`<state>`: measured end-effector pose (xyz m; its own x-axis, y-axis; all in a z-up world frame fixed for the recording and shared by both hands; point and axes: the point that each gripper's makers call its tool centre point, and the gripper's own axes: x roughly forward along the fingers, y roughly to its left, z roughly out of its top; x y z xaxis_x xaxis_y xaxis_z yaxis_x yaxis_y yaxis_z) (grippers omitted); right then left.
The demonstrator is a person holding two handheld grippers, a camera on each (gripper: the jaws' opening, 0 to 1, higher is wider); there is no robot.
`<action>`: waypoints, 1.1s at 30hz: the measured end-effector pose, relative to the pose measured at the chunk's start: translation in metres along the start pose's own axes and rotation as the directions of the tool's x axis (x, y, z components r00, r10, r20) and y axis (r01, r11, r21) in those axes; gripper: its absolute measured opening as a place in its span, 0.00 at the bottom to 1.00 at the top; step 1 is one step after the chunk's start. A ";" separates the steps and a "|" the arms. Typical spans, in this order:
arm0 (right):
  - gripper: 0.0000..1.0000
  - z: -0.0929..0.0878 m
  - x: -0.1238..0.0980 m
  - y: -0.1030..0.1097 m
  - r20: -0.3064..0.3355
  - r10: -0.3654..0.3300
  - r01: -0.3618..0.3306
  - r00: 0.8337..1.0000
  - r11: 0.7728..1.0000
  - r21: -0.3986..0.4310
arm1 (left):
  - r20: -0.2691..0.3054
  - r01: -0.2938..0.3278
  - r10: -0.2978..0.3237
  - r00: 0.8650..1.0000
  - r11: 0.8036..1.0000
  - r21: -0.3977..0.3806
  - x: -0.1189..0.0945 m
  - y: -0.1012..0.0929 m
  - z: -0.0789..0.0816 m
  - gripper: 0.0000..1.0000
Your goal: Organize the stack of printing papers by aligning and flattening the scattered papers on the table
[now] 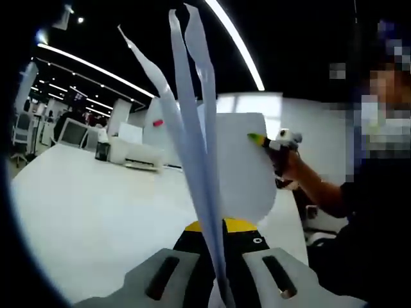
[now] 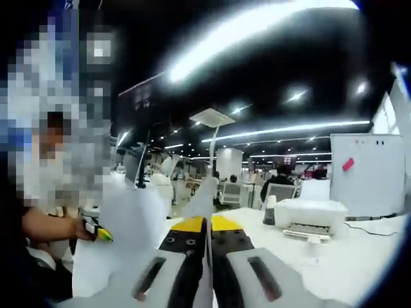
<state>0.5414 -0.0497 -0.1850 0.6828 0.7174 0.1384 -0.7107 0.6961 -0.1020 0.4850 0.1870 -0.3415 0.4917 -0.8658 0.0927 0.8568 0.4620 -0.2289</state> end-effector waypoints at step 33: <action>0.00 0.122 -0.055 0.051 0.269 0.073 -0.055 0.960 0.996 -0.073 | -0.003 -0.022 0.022 1.000 1.000 0.009 0.000 0.003 0.000 0.06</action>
<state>0.4468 -0.0566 -0.0776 0.5582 0.7322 0.3903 -0.7332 0.6555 -0.1812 0.4875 0.1882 -0.3422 0.5098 -0.8561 0.0852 0.8473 0.4824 -0.2223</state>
